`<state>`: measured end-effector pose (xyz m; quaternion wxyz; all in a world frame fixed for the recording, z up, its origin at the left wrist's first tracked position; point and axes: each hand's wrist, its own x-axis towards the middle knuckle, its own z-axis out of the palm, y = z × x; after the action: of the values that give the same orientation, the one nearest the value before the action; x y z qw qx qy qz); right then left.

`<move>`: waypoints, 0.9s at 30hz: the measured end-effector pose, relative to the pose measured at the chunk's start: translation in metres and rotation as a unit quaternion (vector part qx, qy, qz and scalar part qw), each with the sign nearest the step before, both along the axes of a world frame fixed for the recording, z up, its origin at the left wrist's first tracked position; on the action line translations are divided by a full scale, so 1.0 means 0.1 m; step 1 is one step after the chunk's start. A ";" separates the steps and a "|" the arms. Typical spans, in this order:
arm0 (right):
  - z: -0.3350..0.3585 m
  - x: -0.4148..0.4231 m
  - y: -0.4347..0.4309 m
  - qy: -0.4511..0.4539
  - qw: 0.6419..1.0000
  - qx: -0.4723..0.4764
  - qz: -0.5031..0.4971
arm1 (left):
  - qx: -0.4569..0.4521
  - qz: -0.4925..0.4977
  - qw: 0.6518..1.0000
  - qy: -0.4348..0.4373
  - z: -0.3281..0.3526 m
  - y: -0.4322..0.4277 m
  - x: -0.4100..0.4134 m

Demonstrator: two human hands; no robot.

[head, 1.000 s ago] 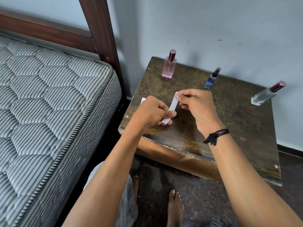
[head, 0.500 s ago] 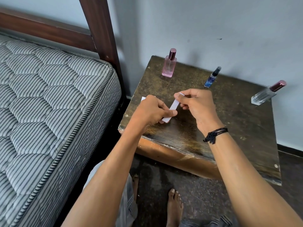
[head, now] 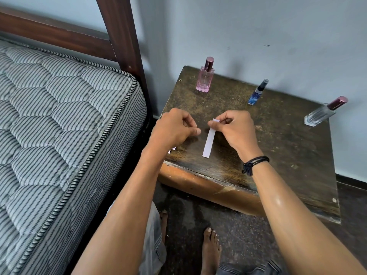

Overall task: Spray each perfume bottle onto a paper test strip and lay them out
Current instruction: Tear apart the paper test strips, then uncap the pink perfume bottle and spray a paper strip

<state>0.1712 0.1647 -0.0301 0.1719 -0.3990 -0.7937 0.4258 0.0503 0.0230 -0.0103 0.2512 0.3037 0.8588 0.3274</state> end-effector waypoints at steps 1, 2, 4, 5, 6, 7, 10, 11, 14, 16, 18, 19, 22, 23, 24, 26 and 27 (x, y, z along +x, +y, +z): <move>-0.01 0.00 0.00 -0.005 1.000 0.008 0.001 | 0.001 0.000 1.000 0.009 -0.01 0.00 -0.01; -0.01 0.00 0.00 -0.013 1.000 0.016 0.004 | 0.004 0.002 1.000 0.014 -0.03 0.00 -0.01; -0.01 -0.01 -0.02 -0.031 0.999 0.035 0.007 | 0.012 0.011 1.000 0.016 -0.05 -0.01 -0.04; -0.01 -0.01 -0.03 -0.038 0.998 0.043 0.007 | 0.019 0.020 0.999 0.016 -0.05 -0.02 -0.08; 0.00 -0.02 -0.03 -0.041 0.998 0.047 0.006 | 0.031 0.032 0.999 0.016 -0.05 -0.03 -0.13; 0.00 -0.02 -0.03 -0.040 0.998 0.046 0.007 | 0.048 0.048 0.998 0.017 -0.05 -0.06 -0.19; 0.02 0.00 -0.02 -0.028 0.999 0.038 0.003 | 0.109 0.106 0.988 0.024 -0.02 -0.21 -0.37; 0.02 0.00 -0.02 -0.024 0.999 0.037 -0.001 | 0.127 0.122 0.984 0.022 -0.01 -0.26 -0.41; 0.03 0.00 -0.03 -0.019 0.999 0.036 -0.009 | 0.148 0.142 0.979 0.009 -0.02 -0.36 -0.50; 0.05 -0.02 -0.04 -0.011 0.999 0.029 -0.014 | 0.149 0.133 0.980 0.002 -0.03 -0.35 -0.50; 0.07 -0.04 -0.06 0.002 1.000 0.022 -0.019 | 0.147 0.121 0.982 -0.005 -0.05 -0.33 -0.49; 0.09 -0.05 -0.07 0.008 1.000 0.020 -0.021 | 0.144 0.117 0.983 -0.007 -0.07 -0.31 -0.49; 0.10 -0.08 -0.07 0.032 0.999 0.013 -0.034 | 0.146 0.111 0.983 -0.013 -0.09 -0.27 -0.49; 0.10 -0.10 -0.06 0.039 0.999 0.015 -0.035 | 0.148 0.110 0.983 -0.016 -0.10 -0.26 -0.49; 0.11 -0.12 -0.05 0.046 0.998 0.017 -0.038 | 0.147 0.109 0.983 -0.018 -0.10 -0.26 -0.49; 0.13 -0.19 0.00 0.060 0.997 0.021 -0.048 | 0.148 0.105 0.983 -0.023 -0.09 -0.24 -0.47; 0.15 -0.24 0.02 0.062 0.996 0.026 -0.052 | 0.152 0.102 0.983 -0.025 -0.09 -0.24 -0.46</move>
<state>0.1471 0.1668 -0.0147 0.2532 -0.4079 -0.7706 0.4191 0.0040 -0.0006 -0.0194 0.1891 0.2407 0.8190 0.4853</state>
